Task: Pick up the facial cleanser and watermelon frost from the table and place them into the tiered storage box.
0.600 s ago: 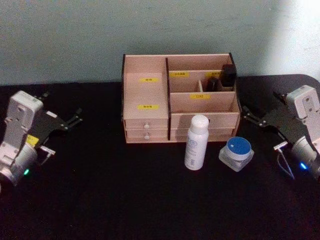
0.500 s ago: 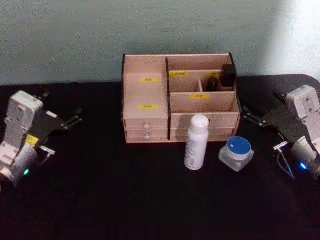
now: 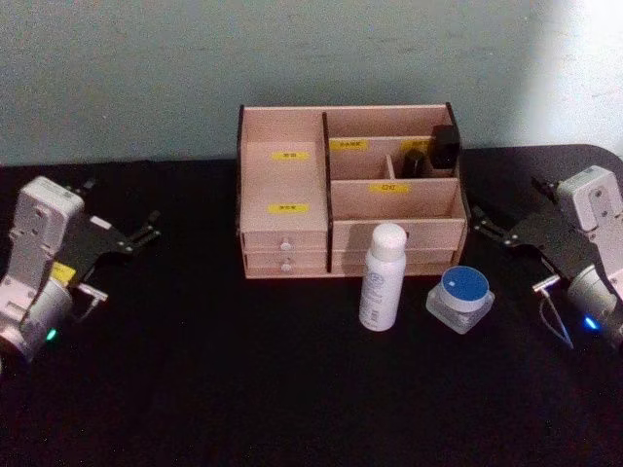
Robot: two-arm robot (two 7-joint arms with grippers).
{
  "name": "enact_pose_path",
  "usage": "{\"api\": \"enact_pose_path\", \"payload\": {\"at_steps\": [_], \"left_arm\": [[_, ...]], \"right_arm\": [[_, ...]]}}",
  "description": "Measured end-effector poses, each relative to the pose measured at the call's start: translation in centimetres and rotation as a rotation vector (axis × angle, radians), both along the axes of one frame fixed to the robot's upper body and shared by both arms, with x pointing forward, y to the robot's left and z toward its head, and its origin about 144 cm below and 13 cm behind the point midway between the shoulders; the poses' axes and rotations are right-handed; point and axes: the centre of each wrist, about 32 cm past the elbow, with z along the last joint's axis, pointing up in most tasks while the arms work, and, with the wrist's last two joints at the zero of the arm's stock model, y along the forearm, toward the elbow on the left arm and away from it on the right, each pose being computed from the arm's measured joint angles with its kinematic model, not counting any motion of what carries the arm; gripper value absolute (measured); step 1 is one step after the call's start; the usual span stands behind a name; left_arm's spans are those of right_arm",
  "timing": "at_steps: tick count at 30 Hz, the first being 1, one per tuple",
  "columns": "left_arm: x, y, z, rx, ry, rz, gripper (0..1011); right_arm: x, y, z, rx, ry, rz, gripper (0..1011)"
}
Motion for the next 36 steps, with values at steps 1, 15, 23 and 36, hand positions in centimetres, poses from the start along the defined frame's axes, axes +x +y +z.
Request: {"api": "enact_pose_path", "payload": {"at_steps": [1, 15, 23, 36], "left_arm": [[0.0, 0.0, 0.0, 0.000, 0.000, 0.000, 1001], [0.0, 0.0, 0.0, 0.000, 0.000, 0.000, 1001], [0.0, 0.0, 0.0, 0.000, 0.000, 0.000, 1001], [0.0, 0.0, 0.0, 0.000, 0.000, 0.000, 1001]], "right_arm": [[0.0, 0.0, 0.0, 0.000, 0.000, 0.000, 1002], [-1.0, -0.5, 0.9, 0.009, -0.019, 0.011, 1003], [-3.8, -1.7, 3.0, 0.046, 0.019, 0.142, 1003], [-6.0, -1.1, 3.5, 0.069, 0.129, 0.371, 1003]]}}
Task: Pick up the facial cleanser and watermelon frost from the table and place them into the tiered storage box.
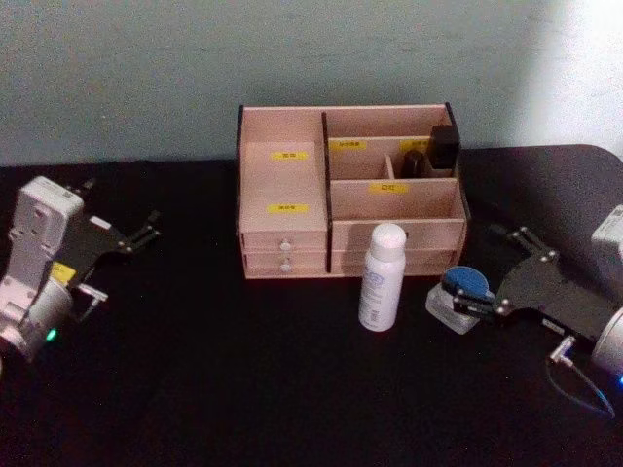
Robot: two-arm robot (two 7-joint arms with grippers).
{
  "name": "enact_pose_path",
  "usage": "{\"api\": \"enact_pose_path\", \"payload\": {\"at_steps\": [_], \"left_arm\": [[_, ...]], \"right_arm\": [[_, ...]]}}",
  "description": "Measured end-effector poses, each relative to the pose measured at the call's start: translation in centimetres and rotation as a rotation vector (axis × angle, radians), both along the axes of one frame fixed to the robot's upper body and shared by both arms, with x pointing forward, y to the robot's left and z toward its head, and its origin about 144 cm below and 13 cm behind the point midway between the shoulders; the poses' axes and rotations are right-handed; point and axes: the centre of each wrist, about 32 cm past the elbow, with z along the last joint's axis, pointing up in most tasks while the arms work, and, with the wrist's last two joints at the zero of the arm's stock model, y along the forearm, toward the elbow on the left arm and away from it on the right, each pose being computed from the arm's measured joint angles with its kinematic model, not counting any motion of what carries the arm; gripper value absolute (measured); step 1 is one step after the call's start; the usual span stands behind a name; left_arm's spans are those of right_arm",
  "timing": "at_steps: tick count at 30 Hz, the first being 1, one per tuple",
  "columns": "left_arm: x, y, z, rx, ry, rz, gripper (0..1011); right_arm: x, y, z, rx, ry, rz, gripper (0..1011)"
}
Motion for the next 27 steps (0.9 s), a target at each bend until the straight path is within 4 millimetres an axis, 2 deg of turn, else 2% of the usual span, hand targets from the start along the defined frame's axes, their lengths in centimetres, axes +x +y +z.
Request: {"api": "enact_pose_path", "payload": {"at_steps": [12, 27], "left_arm": [[0.0, 0.0, 0.0, 0.000, 0.000, 0.000, 1001], [0.0, 0.0, 0.0, 0.000, 0.000, 0.000, 1001]], "right_arm": [[1.7, 1.2, -1.1, 0.034, 0.095, 0.116, 1003], [4.3, 2.4, -2.1, 0.052, 0.140, 0.179, 1003]]}}
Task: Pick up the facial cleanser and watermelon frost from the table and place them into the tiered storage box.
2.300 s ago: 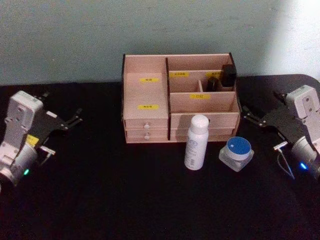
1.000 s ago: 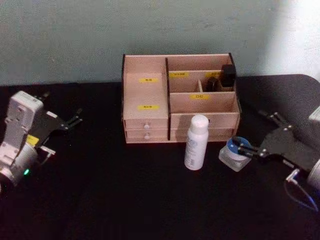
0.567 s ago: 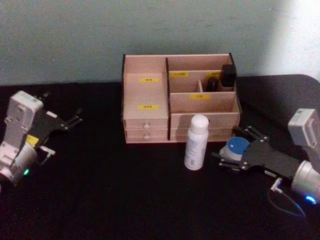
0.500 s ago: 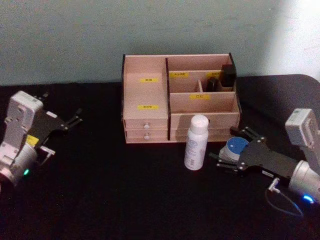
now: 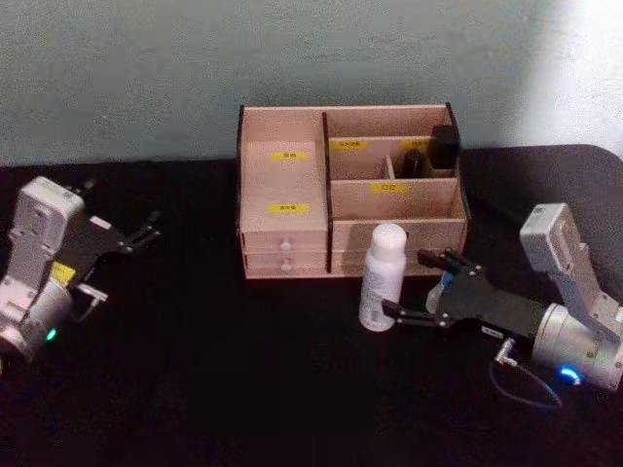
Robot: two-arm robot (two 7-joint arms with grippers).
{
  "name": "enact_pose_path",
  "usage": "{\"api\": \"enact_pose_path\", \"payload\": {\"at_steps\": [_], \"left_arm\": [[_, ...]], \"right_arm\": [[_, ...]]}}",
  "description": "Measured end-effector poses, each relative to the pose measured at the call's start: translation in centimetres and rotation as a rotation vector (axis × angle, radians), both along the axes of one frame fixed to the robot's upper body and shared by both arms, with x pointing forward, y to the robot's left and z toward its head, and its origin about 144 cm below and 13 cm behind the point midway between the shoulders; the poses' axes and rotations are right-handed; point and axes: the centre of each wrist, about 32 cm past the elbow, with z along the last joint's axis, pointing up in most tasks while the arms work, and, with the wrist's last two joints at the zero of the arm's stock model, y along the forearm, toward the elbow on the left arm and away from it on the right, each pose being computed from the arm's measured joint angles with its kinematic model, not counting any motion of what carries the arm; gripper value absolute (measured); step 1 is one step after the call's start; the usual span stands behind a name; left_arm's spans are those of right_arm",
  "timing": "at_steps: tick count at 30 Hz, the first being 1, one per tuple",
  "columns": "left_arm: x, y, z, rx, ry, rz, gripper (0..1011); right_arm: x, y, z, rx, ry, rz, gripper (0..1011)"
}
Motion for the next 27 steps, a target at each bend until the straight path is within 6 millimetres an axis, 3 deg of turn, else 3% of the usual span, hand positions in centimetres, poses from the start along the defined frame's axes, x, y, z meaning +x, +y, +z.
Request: {"api": "enact_pose_path", "payload": {"at_steps": [27], "left_arm": [[0.0, 0.0, 0.0, 0.000, 0.000, 0.000, 1001]], "right_arm": [[3.0, 1.3, -1.4, 0.058, 0.060, -0.002, 1003]]}}
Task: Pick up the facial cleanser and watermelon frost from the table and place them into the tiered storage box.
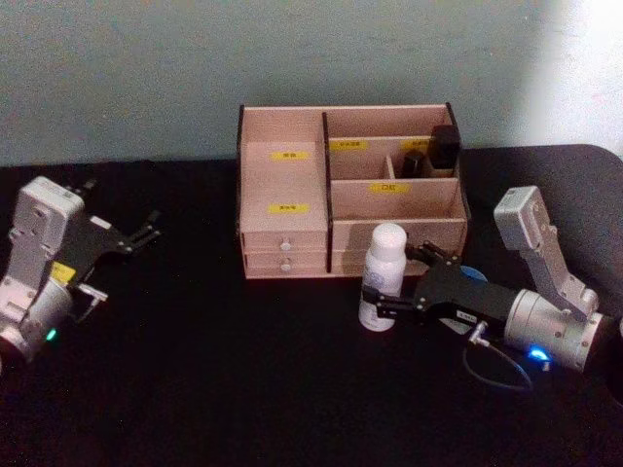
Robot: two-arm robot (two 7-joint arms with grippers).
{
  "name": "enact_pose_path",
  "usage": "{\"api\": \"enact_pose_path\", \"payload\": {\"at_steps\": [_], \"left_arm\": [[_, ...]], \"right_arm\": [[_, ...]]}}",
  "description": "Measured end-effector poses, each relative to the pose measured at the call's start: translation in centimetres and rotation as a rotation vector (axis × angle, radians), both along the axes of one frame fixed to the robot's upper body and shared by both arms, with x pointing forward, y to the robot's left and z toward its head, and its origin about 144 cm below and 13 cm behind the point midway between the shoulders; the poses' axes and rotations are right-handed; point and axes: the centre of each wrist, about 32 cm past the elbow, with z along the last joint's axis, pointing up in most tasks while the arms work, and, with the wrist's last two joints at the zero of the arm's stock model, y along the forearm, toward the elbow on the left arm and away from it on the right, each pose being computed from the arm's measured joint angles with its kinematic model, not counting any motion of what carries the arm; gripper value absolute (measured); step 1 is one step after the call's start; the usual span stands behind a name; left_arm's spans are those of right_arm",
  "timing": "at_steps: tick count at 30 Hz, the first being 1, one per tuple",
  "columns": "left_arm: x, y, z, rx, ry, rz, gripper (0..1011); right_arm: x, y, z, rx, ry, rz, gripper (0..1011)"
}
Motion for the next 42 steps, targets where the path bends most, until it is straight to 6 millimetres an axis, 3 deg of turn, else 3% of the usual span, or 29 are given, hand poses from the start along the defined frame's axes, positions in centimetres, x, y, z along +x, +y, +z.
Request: {"api": "enact_pose_path", "payload": {"at_steps": [19, 23, 33, 42], "left_arm": [[0.00, 0.00, 0.00, 0.000, 0.000, 0.000, 1001], [0.00, 0.00, 0.00, 0.000, 0.000, 0.000, 1001], [0.00, 0.00, 0.00, 0.000, 0.000, 0.000, 1001], [0.00, 0.00, 0.00, 0.000, 0.000, 0.000, 1001]], "right_arm": [[-0.06, -0.02, 0.06, -0.002, -0.002, 0.001, 1003], [-0.07, -0.02, 0.05, -0.002, -0.002, 0.001, 929], [-0.09, -0.03, 0.06, -0.004, -0.004, 0.001, 628], [-0.09, -0.02, 0.08, -0.004, -0.005, 0.001, 591]]}}
